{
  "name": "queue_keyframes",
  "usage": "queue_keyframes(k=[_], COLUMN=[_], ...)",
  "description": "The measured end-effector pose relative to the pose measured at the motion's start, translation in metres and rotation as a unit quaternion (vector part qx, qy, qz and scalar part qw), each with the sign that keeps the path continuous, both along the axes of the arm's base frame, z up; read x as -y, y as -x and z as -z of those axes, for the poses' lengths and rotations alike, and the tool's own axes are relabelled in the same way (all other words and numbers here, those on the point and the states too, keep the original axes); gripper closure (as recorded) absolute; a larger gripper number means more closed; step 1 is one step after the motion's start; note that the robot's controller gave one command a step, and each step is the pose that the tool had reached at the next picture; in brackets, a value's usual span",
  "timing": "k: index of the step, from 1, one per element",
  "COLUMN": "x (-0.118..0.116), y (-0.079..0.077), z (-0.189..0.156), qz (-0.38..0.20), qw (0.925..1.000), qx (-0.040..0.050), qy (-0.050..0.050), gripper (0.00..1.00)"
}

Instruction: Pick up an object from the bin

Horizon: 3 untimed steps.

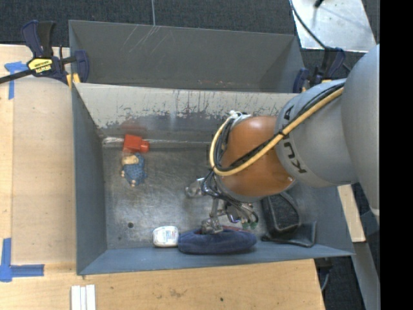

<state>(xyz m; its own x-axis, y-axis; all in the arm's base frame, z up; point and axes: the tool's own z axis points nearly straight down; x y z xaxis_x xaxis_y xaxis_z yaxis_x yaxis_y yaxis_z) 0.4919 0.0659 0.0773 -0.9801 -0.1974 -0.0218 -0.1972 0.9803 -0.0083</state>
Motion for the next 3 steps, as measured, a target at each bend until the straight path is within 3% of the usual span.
queue_keyframes(k=[1,2,3], x=[0.039,0.033,-0.015], y=[0.008,0.000,-0.001], z=[-0.042,-0.001,0.000], qz=[-0.021,-0.121,-0.287], qw=[0.9998,0.9926,0.9580], qx=[-0.0075,0.0031,0.0016], qy=[-0.001,-0.001,0.007], gripper=[0.00,0.00,0.00])
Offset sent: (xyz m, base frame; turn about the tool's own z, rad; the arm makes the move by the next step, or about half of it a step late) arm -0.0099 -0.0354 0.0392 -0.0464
